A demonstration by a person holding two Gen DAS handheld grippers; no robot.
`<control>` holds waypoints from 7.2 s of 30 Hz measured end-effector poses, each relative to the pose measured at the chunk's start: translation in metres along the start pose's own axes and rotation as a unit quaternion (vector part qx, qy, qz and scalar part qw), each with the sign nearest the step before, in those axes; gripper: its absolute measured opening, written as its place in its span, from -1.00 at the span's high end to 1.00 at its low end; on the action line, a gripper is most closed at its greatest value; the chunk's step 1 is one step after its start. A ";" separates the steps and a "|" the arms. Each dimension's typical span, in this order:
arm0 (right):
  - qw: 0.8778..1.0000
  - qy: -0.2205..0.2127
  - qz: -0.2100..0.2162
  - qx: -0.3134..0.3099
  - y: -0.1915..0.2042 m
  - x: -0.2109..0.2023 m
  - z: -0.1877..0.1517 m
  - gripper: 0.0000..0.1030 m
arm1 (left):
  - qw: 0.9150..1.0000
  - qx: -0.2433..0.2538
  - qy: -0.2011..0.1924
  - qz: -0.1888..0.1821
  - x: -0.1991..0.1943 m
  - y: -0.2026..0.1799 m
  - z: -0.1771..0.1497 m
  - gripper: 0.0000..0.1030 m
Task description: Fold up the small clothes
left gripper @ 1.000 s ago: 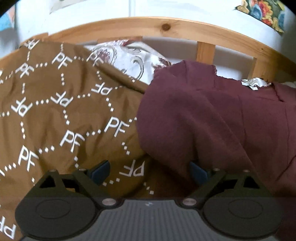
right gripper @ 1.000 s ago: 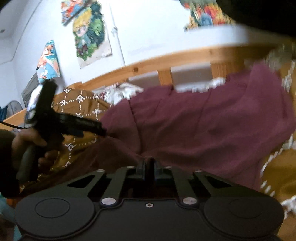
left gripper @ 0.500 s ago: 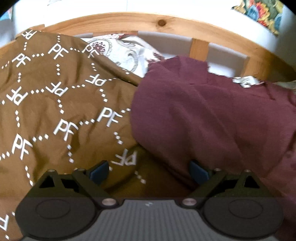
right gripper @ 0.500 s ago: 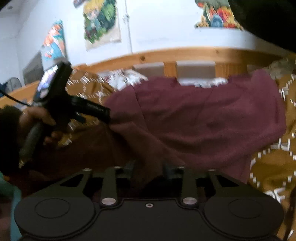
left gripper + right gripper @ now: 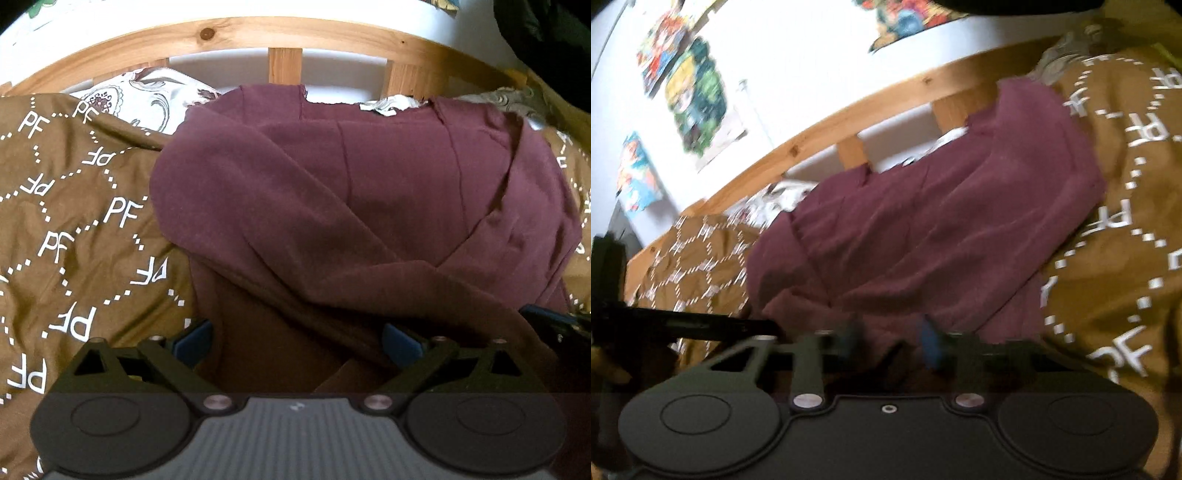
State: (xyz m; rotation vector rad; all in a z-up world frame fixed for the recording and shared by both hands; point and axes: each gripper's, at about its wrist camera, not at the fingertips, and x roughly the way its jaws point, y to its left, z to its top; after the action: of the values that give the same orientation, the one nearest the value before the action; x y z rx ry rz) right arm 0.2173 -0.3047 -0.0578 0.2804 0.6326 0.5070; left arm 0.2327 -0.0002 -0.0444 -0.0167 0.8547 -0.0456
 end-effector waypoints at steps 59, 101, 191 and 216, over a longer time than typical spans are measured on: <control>0.969 0.036 -0.096 -0.225 0.084 -0.060 -0.021 -0.92 | 0.990 0.136 0.011 -0.046 -0.116 0.023 -0.101 -0.99; 0.974 0.082 -0.068 -0.202 0.118 -0.075 -0.066 0.84 | 0.958 0.287 -0.005 0.010 -0.103 -0.008 -0.125 -1.00; 0.960 -0.102 -0.163 -0.204 0.036 -0.008 0.105 0.90 | 0.974 0.172 -0.073 0.130 -0.025 -0.008 0.129 0.90; 0.936 -0.011 -0.117 -0.332 0.045 0.023 0.041 -0.79 | 0.994 0.066 -0.073 0.045 -0.020 0.038 0.113 -0.82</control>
State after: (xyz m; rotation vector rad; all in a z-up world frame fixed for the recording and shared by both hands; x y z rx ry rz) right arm 0.2426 -0.2580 -0.0195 -0.4261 0.4334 0.4590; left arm 0.3061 0.0386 0.0437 0.1417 0.7046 -0.0167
